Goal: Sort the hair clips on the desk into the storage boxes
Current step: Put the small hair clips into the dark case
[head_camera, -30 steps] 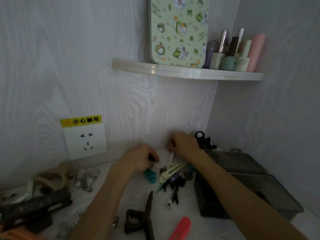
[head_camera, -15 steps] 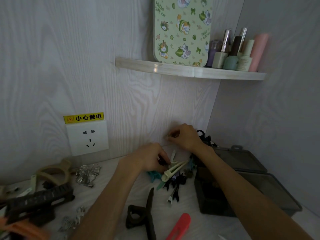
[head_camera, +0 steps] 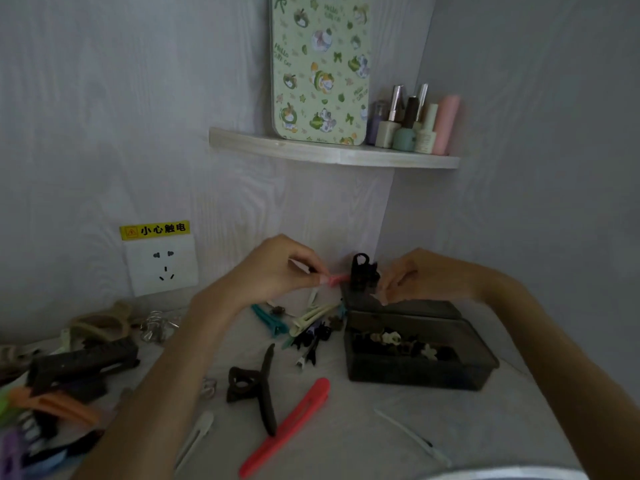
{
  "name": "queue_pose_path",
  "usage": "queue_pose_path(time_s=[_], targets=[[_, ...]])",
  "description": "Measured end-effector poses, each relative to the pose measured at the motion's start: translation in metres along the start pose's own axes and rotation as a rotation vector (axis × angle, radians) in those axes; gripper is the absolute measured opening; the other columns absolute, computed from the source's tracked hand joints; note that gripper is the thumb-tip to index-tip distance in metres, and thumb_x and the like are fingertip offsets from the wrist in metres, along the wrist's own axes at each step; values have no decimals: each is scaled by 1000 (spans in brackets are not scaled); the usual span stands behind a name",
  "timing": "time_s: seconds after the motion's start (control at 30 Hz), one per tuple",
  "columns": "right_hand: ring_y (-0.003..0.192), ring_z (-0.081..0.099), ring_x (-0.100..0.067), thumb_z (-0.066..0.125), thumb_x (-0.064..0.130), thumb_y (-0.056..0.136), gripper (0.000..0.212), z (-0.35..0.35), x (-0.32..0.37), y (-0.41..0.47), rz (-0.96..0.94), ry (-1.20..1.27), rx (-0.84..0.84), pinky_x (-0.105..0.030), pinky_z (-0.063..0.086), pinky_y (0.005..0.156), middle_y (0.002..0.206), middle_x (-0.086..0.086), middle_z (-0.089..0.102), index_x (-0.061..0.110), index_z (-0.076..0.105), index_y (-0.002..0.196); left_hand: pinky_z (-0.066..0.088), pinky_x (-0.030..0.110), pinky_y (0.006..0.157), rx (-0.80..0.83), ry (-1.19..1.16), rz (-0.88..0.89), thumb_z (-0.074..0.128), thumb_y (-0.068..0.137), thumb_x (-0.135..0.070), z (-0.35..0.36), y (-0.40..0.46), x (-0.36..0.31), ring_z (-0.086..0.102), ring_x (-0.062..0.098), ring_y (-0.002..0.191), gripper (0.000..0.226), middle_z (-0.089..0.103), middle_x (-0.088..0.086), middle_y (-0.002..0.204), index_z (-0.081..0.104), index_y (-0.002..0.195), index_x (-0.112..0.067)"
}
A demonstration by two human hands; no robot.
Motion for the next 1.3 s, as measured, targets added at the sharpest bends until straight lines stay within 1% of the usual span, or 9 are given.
queue_pose_path(time_s=[0.17,0.3,0.4,0.53,0.67,0.83,0.9,1.07,1.3], targets=[[97,64,-12,74,24,76,35,-8,-18,-27,129,-149,102,-17,47,86,103,1,69,18,64,109,48,7,78,239,-24,49,68,84,-15,46,-1,-39,63,-8,83,21,69,-12,97,71,104,-22],[87,63,-7,71,12,79,29,-13,-27,-27,126,-107,40,-7,45,76,96,1,68,17,64,106,50,19,93,387,-62,-18,66,85,-13,60,-2,-33,64,6,102,56,60,-8,121,48,134,-31],[76,61,-4,64,0,82,22,-8,-20,-15,31,-26,-98,-6,46,74,86,-2,67,14,66,99,52,19,84,278,10,-77,64,87,-15,39,1,-10,63,9,99,63,58,-7,124,36,141,-32],[89,63,-6,59,2,87,23,18,14,17,-197,-82,-187,-8,46,82,99,-1,69,9,69,106,47,20,83,113,334,-241,54,93,-16,7,-1,39,55,7,97,34,58,-4,123,55,125,-25],[93,59,-8,60,13,87,24,53,38,59,-206,-440,-23,-17,43,80,113,-3,69,11,69,109,45,22,95,289,456,-362,60,89,-22,15,-4,67,56,10,107,33,57,-4,128,61,122,-22],[66,46,-16,61,16,82,25,83,43,86,-59,-1083,109,-26,32,68,69,0,49,14,47,62,50,28,94,190,477,-391,60,88,-19,21,-1,77,60,15,107,26,64,-1,123,68,113,-20],[77,55,-19,59,14,84,8,83,43,91,-101,-980,82,-25,31,71,86,-3,63,11,62,78,52,25,88,138,454,-378,60,88,-15,20,0,78,62,16,102,23,67,2,117,70,108,-18],[105,57,-23,59,19,87,28,80,36,84,-101,-636,100,-26,46,80,119,-8,59,19,61,115,52,28,85,-95,364,-267,52,93,-17,21,8,67,63,16,97,22,69,0,111,69,108,-20],[107,56,-22,65,24,83,46,87,45,73,-29,-651,286,-29,48,82,121,-4,56,14,50,126,43,21,75,133,383,-270,54,93,-24,41,7,78,62,17,102,34,64,3,122,58,127,-22]])
Point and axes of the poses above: each hand's wrist, its own y-axis towards the middle knuckle, its own z-axis out of the palm, x = y × z, the point moved 3 cm from there along y, towards the middle knuckle
